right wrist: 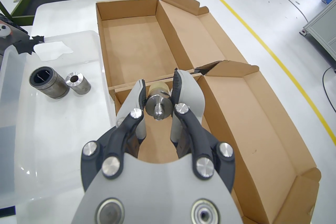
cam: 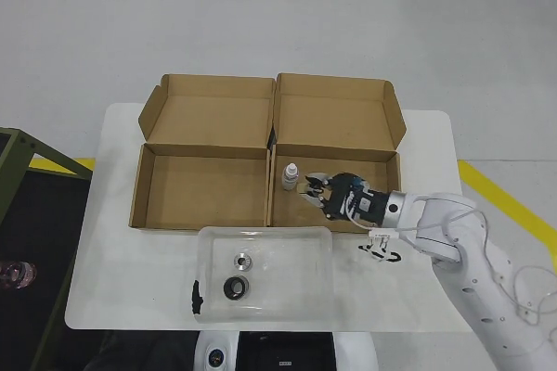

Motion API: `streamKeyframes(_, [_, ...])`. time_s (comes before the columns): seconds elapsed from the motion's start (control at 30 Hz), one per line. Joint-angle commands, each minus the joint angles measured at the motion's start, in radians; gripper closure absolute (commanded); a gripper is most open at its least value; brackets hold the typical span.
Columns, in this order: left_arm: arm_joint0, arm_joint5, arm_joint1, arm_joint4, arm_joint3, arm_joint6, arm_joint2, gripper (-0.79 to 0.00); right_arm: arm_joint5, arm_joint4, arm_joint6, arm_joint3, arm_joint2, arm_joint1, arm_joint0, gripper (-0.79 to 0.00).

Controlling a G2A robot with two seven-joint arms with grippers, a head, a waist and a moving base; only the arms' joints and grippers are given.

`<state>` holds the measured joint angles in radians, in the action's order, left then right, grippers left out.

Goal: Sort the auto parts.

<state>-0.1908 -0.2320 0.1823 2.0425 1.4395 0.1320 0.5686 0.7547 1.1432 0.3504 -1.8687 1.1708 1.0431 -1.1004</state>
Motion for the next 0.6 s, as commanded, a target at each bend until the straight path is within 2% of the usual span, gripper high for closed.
streamKeyframes(0.0, [0.000, 0.000, 0.000, 0.000, 0.000, 0.000, 0.000, -0.785, 0.004, 0.005, 0.012, 0.022, -0.005, 0.000, 0.011, 0.000])
streamKeyframes(0.57, [0.000, 0.000, 0.000, 0.000, 0.000, 0.000, 0.000, -0.785, 0.009, 0.063, 0.186, 0.156, -0.098, 0.013, 0.124, 0.000])
